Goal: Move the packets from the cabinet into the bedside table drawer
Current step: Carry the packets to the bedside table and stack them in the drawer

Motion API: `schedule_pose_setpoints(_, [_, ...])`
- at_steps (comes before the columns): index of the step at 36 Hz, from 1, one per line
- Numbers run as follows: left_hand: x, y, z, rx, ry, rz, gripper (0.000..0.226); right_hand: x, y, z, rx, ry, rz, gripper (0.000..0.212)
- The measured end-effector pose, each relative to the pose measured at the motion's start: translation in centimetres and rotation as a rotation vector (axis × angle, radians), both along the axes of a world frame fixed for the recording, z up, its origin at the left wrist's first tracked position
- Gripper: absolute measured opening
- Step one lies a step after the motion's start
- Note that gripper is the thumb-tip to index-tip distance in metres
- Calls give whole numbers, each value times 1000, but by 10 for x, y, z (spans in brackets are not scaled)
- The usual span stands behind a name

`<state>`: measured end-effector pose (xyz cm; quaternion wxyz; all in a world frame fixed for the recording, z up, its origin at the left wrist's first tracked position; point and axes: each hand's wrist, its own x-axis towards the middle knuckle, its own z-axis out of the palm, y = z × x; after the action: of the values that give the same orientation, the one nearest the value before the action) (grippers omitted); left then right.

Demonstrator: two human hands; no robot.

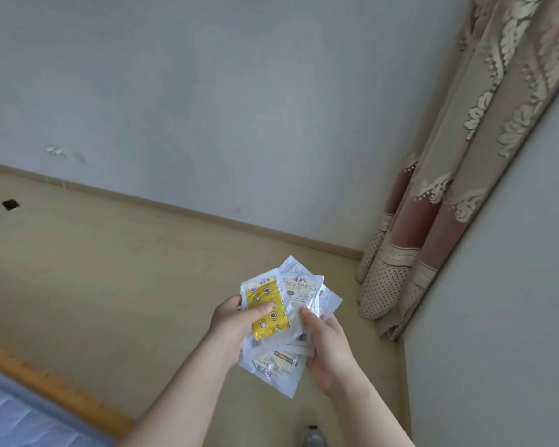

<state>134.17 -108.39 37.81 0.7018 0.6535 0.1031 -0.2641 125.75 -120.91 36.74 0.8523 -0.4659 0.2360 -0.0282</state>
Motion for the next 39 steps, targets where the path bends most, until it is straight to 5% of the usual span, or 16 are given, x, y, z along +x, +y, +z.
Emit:
schedule_pose_setpoints(15, [201,-59,-3,-93,73,443,21,257,-75,8,-73,17,357,25])
schedule_pose_setpoints(39, [545,205,25,-52,3,877,18,664,188,40,-102,48,780,21])
